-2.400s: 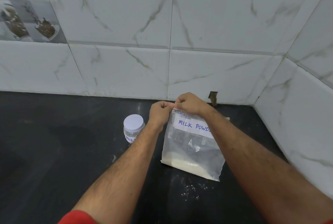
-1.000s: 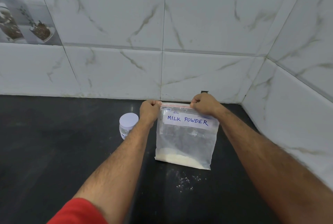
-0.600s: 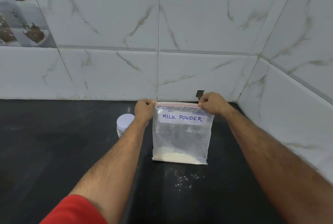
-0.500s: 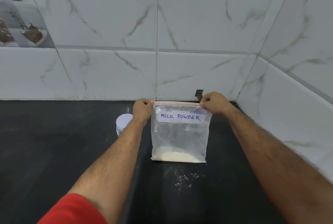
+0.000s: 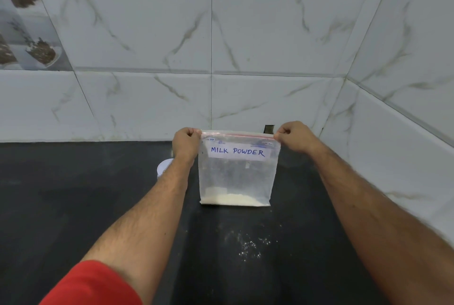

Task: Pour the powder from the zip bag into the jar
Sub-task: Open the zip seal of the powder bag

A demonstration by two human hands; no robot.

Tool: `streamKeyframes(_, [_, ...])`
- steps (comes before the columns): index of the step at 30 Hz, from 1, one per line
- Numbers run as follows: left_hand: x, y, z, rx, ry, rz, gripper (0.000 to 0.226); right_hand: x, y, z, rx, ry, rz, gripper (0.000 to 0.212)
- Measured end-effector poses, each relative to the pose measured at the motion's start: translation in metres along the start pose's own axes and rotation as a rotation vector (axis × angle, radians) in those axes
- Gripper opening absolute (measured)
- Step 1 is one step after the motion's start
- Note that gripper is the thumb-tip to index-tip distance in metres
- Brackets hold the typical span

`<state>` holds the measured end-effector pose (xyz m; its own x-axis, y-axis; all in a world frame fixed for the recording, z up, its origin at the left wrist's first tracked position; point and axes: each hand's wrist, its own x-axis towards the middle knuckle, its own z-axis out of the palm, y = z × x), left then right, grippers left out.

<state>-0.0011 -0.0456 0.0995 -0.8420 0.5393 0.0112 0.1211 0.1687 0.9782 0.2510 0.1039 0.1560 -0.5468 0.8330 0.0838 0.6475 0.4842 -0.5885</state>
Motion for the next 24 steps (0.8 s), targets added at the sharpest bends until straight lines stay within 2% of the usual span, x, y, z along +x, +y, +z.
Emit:
streamKeyframes(5, [0.012, 0.038, -0.012, -0.037, 0.128, 0.134, 0.014, -0.002, -0.019, -0.006, 0.322, 0.133, -0.083, 0.011])
streamKeyframes(8, [0.006, 0.043, -0.008, -0.051, 0.195, 0.099, 0.029, -0.008, -0.026, 0.009, 0.401, 0.222, -0.088, 0.01])
streamKeyframes(12, [-0.021, 0.015, 0.017, -0.075, -0.068, -0.089, 0.053, -0.027, -0.023, 0.048, 0.366, 0.218, -0.067, 0.009])
streamKeyframes(14, [-0.032, 0.004, 0.025, -0.087, -0.146, -0.144, 0.055, -0.038, -0.018, 0.062, 0.368, 0.24, -0.062, 0.011])
streamKeyframes(19, [-0.039, -0.001, 0.031, -0.045, -0.248, -0.189, 0.051, -0.051, -0.013, 0.073, 0.441, 0.226, -0.033, 0.015])
streamKeyframes(24, [-0.037, 0.002, 0.034, -0.001, -0.291, -0.219, 0.024, -0.055, -0.014, 0.071, 0.418, 0.183, -0.052, 0.013])
